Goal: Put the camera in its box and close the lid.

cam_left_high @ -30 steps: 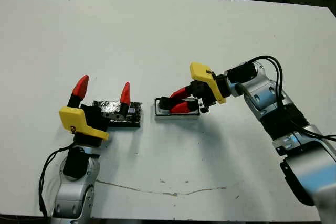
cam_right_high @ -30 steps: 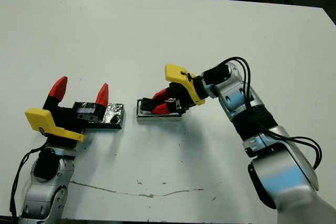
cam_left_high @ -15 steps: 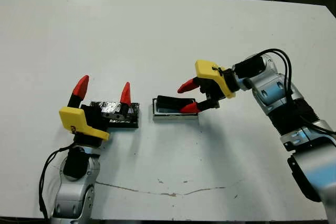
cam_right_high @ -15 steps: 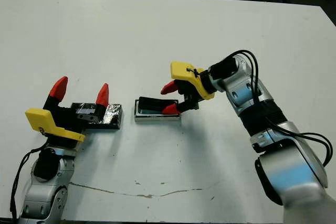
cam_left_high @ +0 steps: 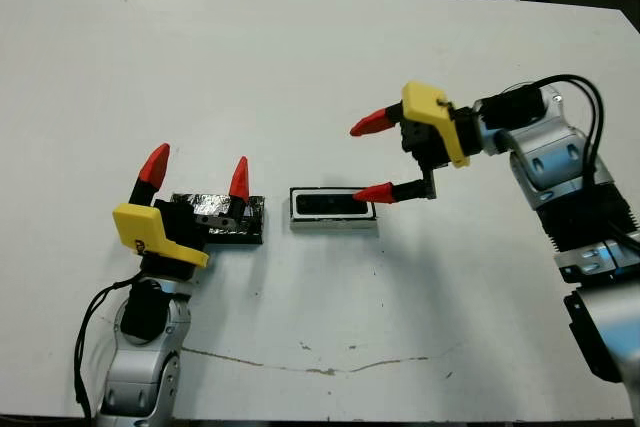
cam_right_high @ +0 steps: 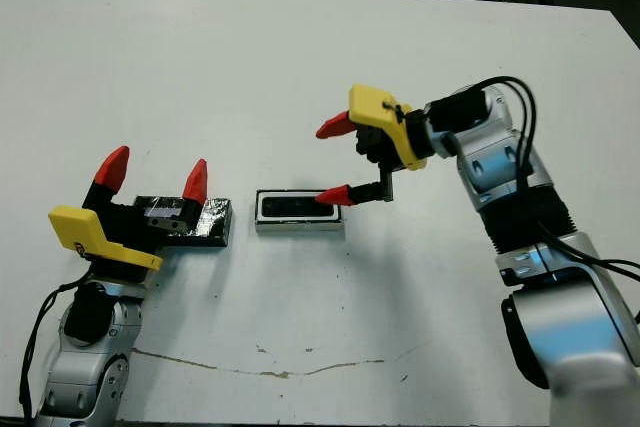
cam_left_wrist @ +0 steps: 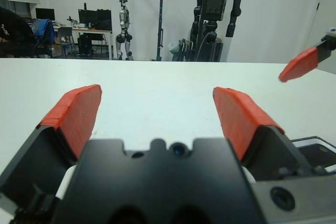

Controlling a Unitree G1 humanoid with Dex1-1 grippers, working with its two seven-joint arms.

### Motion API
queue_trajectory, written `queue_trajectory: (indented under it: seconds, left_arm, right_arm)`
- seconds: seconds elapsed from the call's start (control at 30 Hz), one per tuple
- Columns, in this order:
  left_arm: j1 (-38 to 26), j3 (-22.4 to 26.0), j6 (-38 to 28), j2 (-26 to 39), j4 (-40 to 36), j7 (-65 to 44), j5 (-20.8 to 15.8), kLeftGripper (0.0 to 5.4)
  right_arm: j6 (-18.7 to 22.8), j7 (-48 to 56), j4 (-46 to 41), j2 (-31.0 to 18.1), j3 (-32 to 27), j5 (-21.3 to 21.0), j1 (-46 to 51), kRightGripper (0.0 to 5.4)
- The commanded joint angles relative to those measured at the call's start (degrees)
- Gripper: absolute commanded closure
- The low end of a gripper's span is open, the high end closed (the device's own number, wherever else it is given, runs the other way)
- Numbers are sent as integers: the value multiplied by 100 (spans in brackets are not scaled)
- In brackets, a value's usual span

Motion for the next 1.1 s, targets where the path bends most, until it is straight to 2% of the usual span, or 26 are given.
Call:
queue_trajectory:
  seconds: [0.03,0.13,0.33,0.53,0.6,0.73,0.93,1.0,1.1]
  left_arm:
    - [79,-3,31,-13,15,12,-7,0]
    - [61,1,8,-10,42,6,-8,0]
    - [38,-12,46,9,18,4,1,0]
    - [17,-14,109,26,-13,9,4,0]
    - [12,-10,92,28,-7,16,17,0]
    - [-7,18,110,65,-7,-17,-15,0]
    - [-139,155,98,330,-8,-113,72,0]
    - [-241,248,131,532,-2,-276,8,0]
    - [-509,466,343,1103,41,-874,-339,0]
  right_arm:
    - [180,97,-125,-274,-225,155,-64,1]
    - [523,164,-255,-415,-334,277,-91,1]
    - [590,-68,-599,-581,-627,408,94,1]
    - [1125,-1623,-1467,-310,-1549,823,937,1]
    - [1221,-2239,-1932,-93,-1872,1011,1438,23]
    - [1083,-3132,-2811,369,-2356,1397,2601,77]
    - [939,-3922,-3928,966,-2699,1932,4361,167]
    - [560,-3851,-3929,1177,-2766,2144,4812,197]
    - [-225,-3650,-3646,1543,-2874,2409,5346,243]
